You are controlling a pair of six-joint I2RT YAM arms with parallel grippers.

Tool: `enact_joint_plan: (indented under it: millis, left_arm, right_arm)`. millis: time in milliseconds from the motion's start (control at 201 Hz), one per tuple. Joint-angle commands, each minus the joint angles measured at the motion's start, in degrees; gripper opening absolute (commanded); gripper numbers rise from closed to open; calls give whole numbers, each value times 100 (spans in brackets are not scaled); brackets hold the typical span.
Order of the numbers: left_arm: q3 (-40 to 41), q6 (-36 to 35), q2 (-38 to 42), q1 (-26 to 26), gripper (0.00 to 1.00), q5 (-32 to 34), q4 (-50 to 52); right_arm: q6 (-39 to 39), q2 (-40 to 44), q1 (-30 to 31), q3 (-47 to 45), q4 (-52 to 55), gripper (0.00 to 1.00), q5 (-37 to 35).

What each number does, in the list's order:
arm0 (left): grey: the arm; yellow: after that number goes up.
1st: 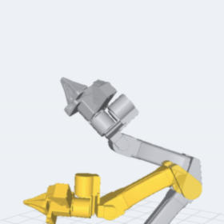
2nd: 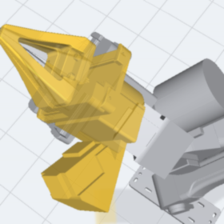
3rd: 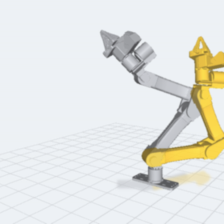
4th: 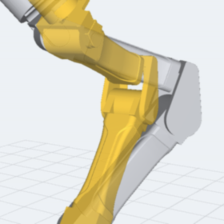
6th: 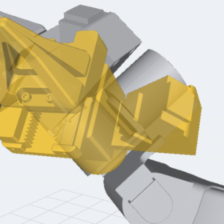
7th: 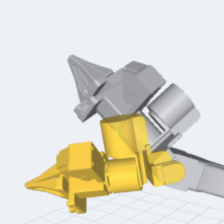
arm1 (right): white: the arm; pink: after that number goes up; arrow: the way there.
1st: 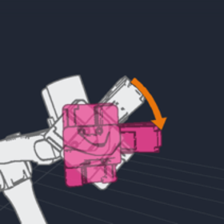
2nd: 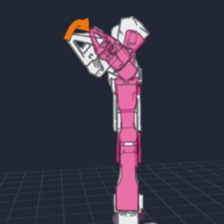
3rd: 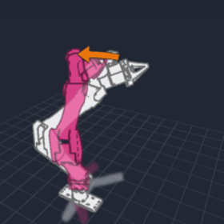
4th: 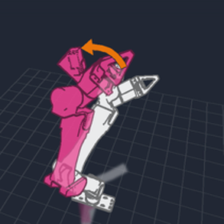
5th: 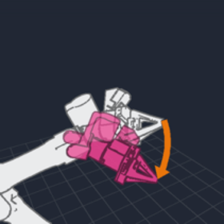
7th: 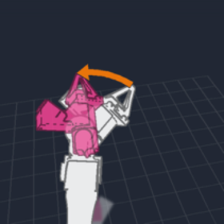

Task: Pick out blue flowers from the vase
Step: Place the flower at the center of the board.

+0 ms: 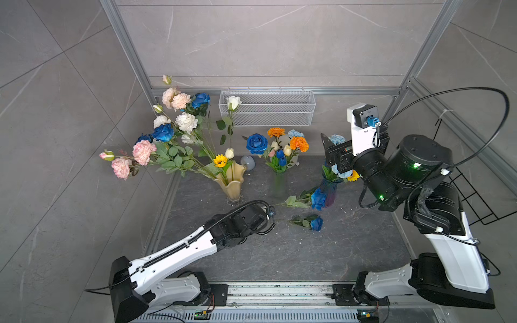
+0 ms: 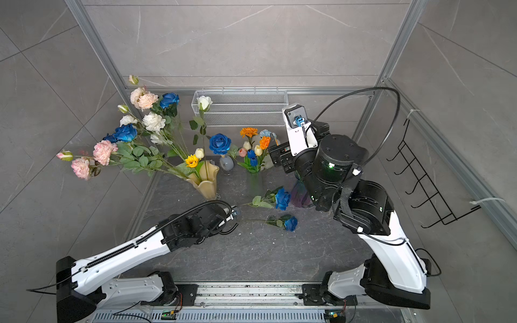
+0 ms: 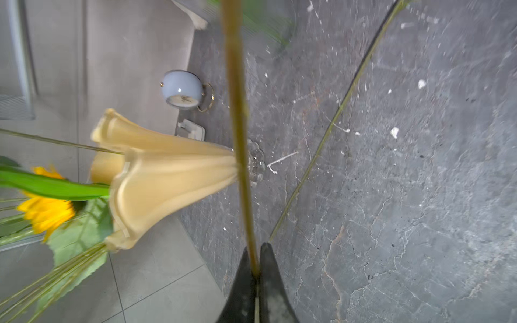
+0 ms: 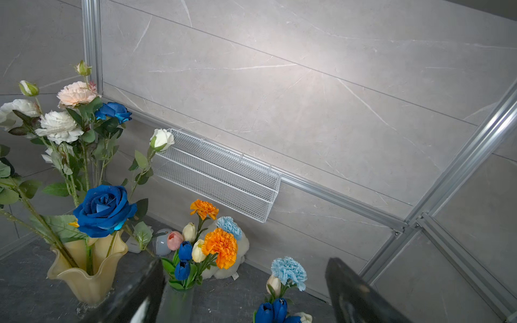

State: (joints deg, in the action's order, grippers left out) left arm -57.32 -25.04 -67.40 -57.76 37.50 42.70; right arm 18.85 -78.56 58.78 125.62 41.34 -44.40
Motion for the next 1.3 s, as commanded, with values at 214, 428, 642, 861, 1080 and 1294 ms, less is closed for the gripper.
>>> enact_joint_plan:
  millis: [214,428,642,861,1080,1294]
  left_arm:
    - [436,183,-793,471,0,-625,-1233]
    - [513,-148,-1162,915,0,-1433,-1575]
    - [811,-386,-1420,924,0,-1154,-2049]
    - [1177,-388,-1217,915,0,-1078,-2565]
    - [1232,-493,-1335,907,0,-935,-2631]
    - [1220,-690,-1573,846,0,-776,-2799]
  right_arm:
    - [-576,-308,-364,224,537,92,632]
    - [-820,-374,-622,90,551,92,970]
    - [-909,-508,-779,126,546,92,1182]
    - [-1021,-764,-982,355,829,93,1357]
    - [-1118,-1014,-1102,610,922,93,1642]
    - [-1129,-1313,-1146,1042,973,93,1828]
